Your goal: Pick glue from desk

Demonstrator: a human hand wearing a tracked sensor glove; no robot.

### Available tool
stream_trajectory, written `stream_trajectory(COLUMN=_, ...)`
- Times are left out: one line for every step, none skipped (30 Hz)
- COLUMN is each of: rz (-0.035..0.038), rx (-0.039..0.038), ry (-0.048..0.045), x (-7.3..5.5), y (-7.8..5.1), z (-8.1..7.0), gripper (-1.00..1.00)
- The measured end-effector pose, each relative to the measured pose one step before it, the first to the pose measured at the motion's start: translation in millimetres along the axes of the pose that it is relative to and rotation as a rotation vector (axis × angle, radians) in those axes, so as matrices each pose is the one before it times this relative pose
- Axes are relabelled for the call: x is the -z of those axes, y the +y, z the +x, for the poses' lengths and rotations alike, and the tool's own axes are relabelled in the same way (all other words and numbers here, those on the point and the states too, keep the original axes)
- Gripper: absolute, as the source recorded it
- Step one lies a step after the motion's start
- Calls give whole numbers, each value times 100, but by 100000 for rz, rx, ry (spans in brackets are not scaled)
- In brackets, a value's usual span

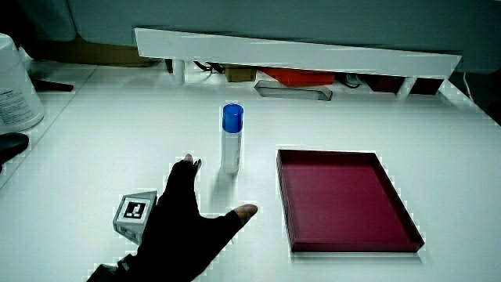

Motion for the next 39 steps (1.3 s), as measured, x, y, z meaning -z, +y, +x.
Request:
stream_trajectory(rz=-638, rx=-4375, ry=-4396, x=30, y=385, z=105, gripper=0)
stream_trajectory(rz=-436, rx=-124, ry=-923, x=43, y=444, z=62, gripper=0)
stream_trajectory(rz=-436, rx=-124, ry=-923, x=42, y=445, z=62, gripper=0)
stream_trajectory(rz=-1109, rx=52, ry=-2982, x=56, y=468, z=77, gripper=0)
stream_trajectory(rz=-364, rx=-917, ry=-782, x=49, y=394, z=83, gripper=0)
stream_trajectory(rz=-154, rx=335, ry=3124, x=-98, y=407, z=-335, gripper=0)
stream_trajectory(rz=65, rx=579, ry=1339, x=-108, y=456, z=-464, gripper=0)
stream_trajectory(rz=156, rx=-1090, ry=-779, x=35, y=382, z=105, gripper=0)
stream_trajectory(rz=156, rx=-1090, ry=-779, x=37, y=381, z=109, gripper=0)
stream_trajectory(rz=317, rx=1139, ry=1510, x=-88, y=513, z=-486, gripper=0)
stream_trajectory(rz=550, rx=-1425, ry=906, x=-64, y=513, z=-204, gripper=0)
stream_trajectory(rz=550, rx=-1425, ry=907, x=-59, y=516, z=-197, gripper=0)
stream_trajectory(rz=550, rx=-1425, ry=907, x=-55, y=519, z=-190, gripper=0)
stream_trajectory(rz=-32, rx=-215, ry=-1868, x=5, y=500, z=34, gripper=0)
stream_trajectory(rz=-79, rx=199, ry=-1212, x=46, y=464, z=30, gripper=0)
stream_trajectory(rz=-79, rx=199, ry=-1212, x=46, y=464, z=28, gripper=0)
stream_trajectory(rz=166, rx=-1554, ry=-924, x=93, y=414, z=41, gripper=0)
stream_trajectory(rz=166, rx=-1554, ry=-924, x=94, y=413, z=47, gripper=0)
stream_trajectory(rz=-525, rx=403, ry=-2021, x=224, y=334, z=407, gripper=0)
stream_trajectory(rz=-819, rx=430, ry=-144, x=219, y=331, z=336, gripper=0)
stream_trajectory(rz=-78, rx=-1031, ry=851, x=107, y=395, z=-131, gripper=0)
stream_trajectory(rz=277, rx=-131, ry=988, x=70, y=478, z=-290, gripper=0)
stream_trajectory(rz=137, rx=-940, ry=-787, x=211, y=251, z=296, gripper=0)
stream_trajectory(rz=-364, rx=38, ry=-1423, x=300, y=124, z=621, gripper=0)
stream_trajectory(rz=367, rx=-58, ry=1449, x=99, y=336, z=-209, gripper=0)
stream_trajectory(rz=-362, rx=1133, ry=-337, x=157, y=323, z=-118, gripper=0)
stream_trajectory(rz=9, rx=-496, ry=-114, x=118, y=281, z=-226, gripper=0)
stream_trajectory(rz=-110, rx=89, ry=-787, x=168, y=171, z=24, gripper=0)
stream_trajectory(rz=441, rx=-2165, ry=1942, x=40, y=193, z=-244, gripper=0)
stream_trajectory(rz=483, rx=896, ry=-807, x=105, y=228, z=-117, gripper=0)
stream_trajectory(rz=619, rx=-412, ry=-489, x=95, y=86, z=25, gripper=0)
stream_trajectory(rz=-428, rx=1521, ry=-798, x=77, y=136, z=-46, gripper=0)
stream_trajectory(rz=856, rx=-470, ry=-157, x=90, y=-4, z=137, gripper=0)
stream_trajectory(rz=-338, rx=-1537, ry=487, x=56, y=30, z=-16, gripper=0)
stream_trajectory(rz=394, rx=792, ry=-9, x=38, y=63, z=-39, gripper=0)
stream_trajectory(rz=1047, rx=-78, ry=-354, x=-2, y=-8, z=55, gripper=0)
stream_trajectory(rz=81, rx=-884, ry=-397, x=-3, y=-57, z=135, gripper=0)
stream_trajectory(rz=739, rx=1666, ry=-551, x=-43, y=46, z=-156, gripper=0)
stream_trajectory(rz=1647, rx=-330, ry=1214, x=-60, y=-42, z=-59, gripper=4)
